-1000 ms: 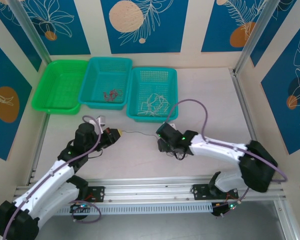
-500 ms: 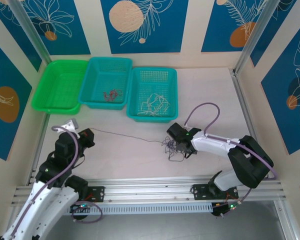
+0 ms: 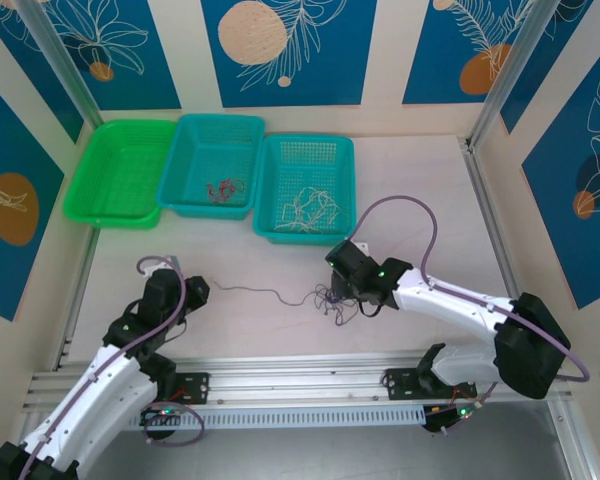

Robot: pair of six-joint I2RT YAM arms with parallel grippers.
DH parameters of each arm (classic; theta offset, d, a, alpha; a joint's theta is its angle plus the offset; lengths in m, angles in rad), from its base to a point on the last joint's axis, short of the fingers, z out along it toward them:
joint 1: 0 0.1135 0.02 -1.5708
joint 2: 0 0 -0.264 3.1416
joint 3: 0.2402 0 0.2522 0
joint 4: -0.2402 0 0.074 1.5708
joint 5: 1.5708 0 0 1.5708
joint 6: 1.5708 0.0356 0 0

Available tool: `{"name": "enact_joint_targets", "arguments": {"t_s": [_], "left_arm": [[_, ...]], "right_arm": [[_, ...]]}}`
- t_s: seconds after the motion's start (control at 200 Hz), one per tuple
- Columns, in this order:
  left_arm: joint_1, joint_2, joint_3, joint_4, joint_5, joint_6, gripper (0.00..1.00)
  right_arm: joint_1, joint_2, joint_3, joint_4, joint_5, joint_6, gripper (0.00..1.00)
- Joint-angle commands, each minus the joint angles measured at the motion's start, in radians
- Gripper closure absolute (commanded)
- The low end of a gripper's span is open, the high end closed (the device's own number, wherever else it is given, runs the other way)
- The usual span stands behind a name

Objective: Untangle the cables

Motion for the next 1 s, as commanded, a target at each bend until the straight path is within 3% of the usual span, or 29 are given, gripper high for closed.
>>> {"name": "enact_joint_targets", "arguments": {"t_s": [0.0, 0.105, 0.235, 0.32, 0.405, 0.505, 0.62, 0.73, 0.995], "left_arm": [[0.010, -0.014, 0.001, 0.036, 0.012, 0.035, 0.61], [0.007, -0.033, 0.059, 0.059, 0.023, 0.159, 0.59], [-0.035, 0.012, 0.116, 0.219, 0.195, 0.333, 0.65], [-0.152, 0.101, 0.180, 0.261, 0.242, 0.459, 0.66], [-0.327, 0.201, 0.233, 0.278, 0.202, 0.595, 0.67], [-0.448, 0.339, 0.292, 0.282, 0.205, 0.697, 0.68], [-0.520, 0.498, 0.354, 0.292, 0.255, 0.724, 0.69], [-0.527, 0.658, 0.424, 0.278, 0.322, 0.687, 0.68], [-0.524, 0.967, 0.553, 0.255, 0.333, 0.667, 0.67]], "right_arm": [[0.011, 0.001, 0.038, 0.058, -0.120, -0.104, 0.64], [0.016, 0.046, 0.061, 0.052, -0.126, -0.105, 0.64], [0.012, 0.084, 0.066, 0.040, -0.105, -0.061, 0.64], [0.000, 0.079, 0.060, 0.041, -0.110, -0.040, 0.64], [-0.016, 0.056, 0.046, 0.044, -0.122, -0.028, 0.64], [-0.040, 0.014, 0.023, 0.040, -0.139, -0.012, 0.64], [-0.062, -0.043, -0.006, 0.027, -0.157, -0.003, 0.63], [-0.077, -0.082, -0.027, 0.013, -0.171, 0.002, 0.63], [-0.088, -0.137, -0.060, 0.011, -0.198, 0.018, 0.63]]}}
